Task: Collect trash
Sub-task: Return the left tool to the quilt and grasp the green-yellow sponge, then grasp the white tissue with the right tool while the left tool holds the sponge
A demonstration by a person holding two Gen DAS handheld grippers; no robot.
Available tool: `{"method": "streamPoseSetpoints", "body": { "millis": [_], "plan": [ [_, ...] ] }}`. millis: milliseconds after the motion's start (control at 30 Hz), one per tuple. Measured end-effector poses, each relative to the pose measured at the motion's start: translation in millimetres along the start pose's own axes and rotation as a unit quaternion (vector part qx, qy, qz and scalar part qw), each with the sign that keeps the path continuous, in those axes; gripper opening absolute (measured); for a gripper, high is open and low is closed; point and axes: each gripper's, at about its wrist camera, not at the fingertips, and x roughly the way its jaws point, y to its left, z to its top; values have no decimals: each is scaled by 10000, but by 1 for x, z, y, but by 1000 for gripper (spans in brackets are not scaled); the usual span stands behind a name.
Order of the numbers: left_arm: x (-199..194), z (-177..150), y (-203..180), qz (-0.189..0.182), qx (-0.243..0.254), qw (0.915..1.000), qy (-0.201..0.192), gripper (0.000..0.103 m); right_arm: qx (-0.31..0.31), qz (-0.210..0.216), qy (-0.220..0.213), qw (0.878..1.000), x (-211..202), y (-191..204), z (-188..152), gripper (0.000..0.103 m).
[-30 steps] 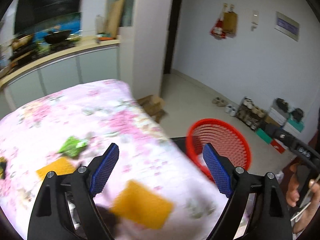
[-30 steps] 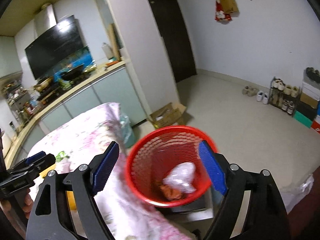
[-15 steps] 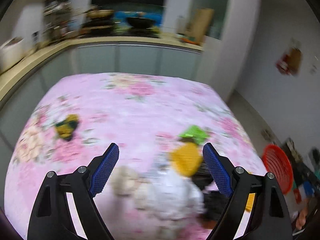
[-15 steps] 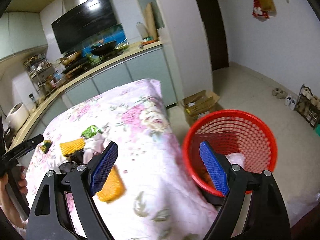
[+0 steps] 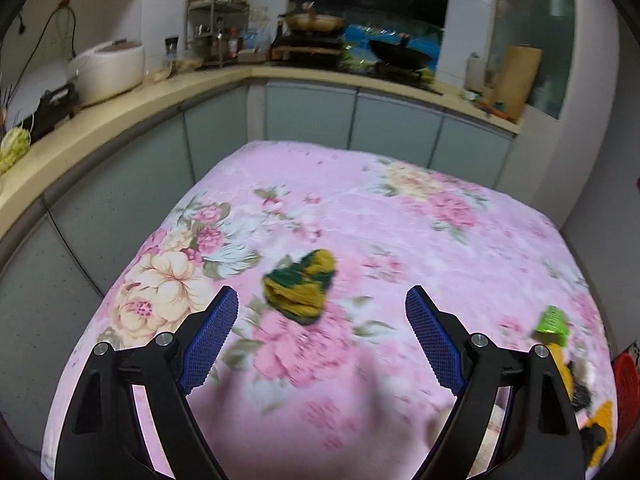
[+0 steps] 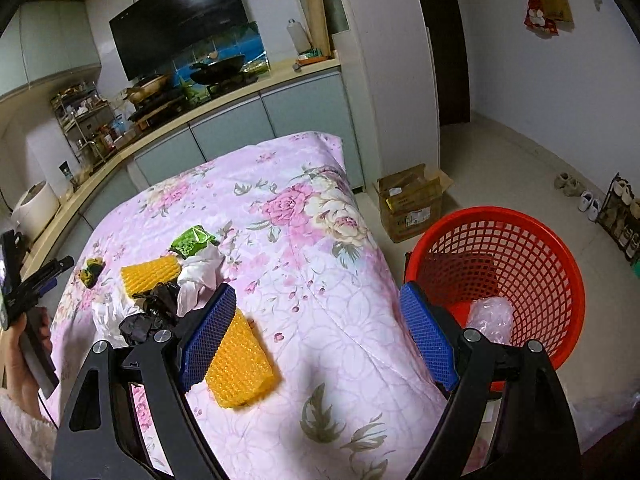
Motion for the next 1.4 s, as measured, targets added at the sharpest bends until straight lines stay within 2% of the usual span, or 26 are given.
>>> {"method": "streamPoseSetpoints", "body": {
  "millis": [300,500,567,633,667,833,967,1133,1400],
  "plan": [
    [58,15,13,11,-13,9994,357,83,28,-11,128,9999,17,8,4,81],
    [81,8,8,9,247,9980,585,82,24,-10,223,9997,23,11,3,81],
    [84,6,5,-50,312,9975,639,65,30,-5,260,9997,26,11,3,81],
    [86,7,5,-68,309,9972,673,54,45,0,279,9996,28,11,2,81],
    [87,7,6,-83,297,9973,672,53,57,4,284,9996,28,11,1,81],
    [82,7,5,-181,302,9977,576,46,111,-1,302,9995,26,9,-3,81],
    [72,7,1,-234,384,9979,472,45,67,16,301,9995,23,10,-5,81],
    [42,7,-6,-212,518,9982,196,44,-1,115,350,9993,23,15,-11,81],
    [-12,-5,-14,-399,499,9979,-106,44,-185,354,446,9982,23,26,-21,81]
  ]
}}
